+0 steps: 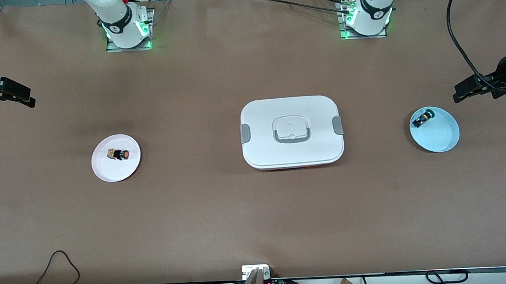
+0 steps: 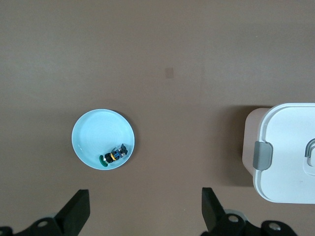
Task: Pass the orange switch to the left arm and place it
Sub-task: 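Reach the right gripper toward the switch on the white plate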
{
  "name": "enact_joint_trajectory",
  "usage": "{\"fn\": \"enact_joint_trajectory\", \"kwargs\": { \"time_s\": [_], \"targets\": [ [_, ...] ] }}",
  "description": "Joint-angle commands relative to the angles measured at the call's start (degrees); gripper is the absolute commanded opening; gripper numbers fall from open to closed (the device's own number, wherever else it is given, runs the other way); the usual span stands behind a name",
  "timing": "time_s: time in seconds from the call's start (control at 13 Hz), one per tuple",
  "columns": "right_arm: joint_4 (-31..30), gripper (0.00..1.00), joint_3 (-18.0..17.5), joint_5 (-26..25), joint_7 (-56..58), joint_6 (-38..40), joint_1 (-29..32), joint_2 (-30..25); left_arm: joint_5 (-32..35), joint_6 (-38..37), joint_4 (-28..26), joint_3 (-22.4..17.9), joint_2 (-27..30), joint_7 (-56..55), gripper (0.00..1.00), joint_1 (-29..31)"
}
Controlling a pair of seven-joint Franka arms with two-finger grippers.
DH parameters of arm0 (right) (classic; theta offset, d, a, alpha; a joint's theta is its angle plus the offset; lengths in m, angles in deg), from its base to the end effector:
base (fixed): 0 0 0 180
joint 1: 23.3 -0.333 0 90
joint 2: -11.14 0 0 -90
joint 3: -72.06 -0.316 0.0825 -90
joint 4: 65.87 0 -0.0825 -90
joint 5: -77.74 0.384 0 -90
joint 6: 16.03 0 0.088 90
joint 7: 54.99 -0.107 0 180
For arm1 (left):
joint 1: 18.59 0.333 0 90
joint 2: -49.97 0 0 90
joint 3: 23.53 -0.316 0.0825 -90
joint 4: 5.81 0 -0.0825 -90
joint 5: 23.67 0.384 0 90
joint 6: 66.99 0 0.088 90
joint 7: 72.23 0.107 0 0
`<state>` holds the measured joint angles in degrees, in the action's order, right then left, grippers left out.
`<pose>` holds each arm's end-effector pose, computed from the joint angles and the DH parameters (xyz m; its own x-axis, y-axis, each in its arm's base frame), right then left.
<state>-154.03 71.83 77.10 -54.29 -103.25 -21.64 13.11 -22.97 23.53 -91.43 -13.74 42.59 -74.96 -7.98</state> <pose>0.5597 -0.0153 0.6163 0.9986 -0.0132 -0.0509 -0.0127 -0.9999 0.0104 0.5928 0.0162 0.5884 0.9972 0.0623 -0.0418 0.0626 -0.9980 0.0077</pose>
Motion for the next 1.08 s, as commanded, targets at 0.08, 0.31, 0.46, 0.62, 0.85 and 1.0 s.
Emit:
{"fn": "enact_joint_trajectory", "kwargs": {
  "time_s": [0.08,0.31,0.46,0.62,0.85,1.0],
  "targets": [
    [0.88,1.0,-0.03,0.2,0.1,1.18,0.28,0.31,-0.34,-0.79,2.03,0.06,-1.06,-0.26,1.0,0.02],
    [0.79,1.0,-0.12,-0.06,-0.17,1.0,0.19,0.58,-0.34,-0.79,1.94,0.06,-1.06,-0.26,1.0,0.02],
    [0.44,1.0,-0.12,-0.06,0.54,1.52,0.36,1.11,-0.26,-0.79,2.03,0.06,-1.06,-0.26,1.0,0.02],
    [0.61,1.0,0.06,-0.15,0.36,1.18,0.45,3.03,-0.26,-0.79,2.03,0.06,-1.06,-0.26,1.0,0.02],
    [0.53,1.0,-0.2,-2.07,-0.95,-2.84,-0.77,7.33,-0.34,-0.79,1.94,0.06,-1.06,-0.26,1.0,0.02],
    [0.53,1.0,-0.2,-4.1,-3.58,-5.58,-2.36,10.76,-0.26,-0.79,2.03,0.06,-1.06,-0.17,1.0,0.02]
  ]
}}
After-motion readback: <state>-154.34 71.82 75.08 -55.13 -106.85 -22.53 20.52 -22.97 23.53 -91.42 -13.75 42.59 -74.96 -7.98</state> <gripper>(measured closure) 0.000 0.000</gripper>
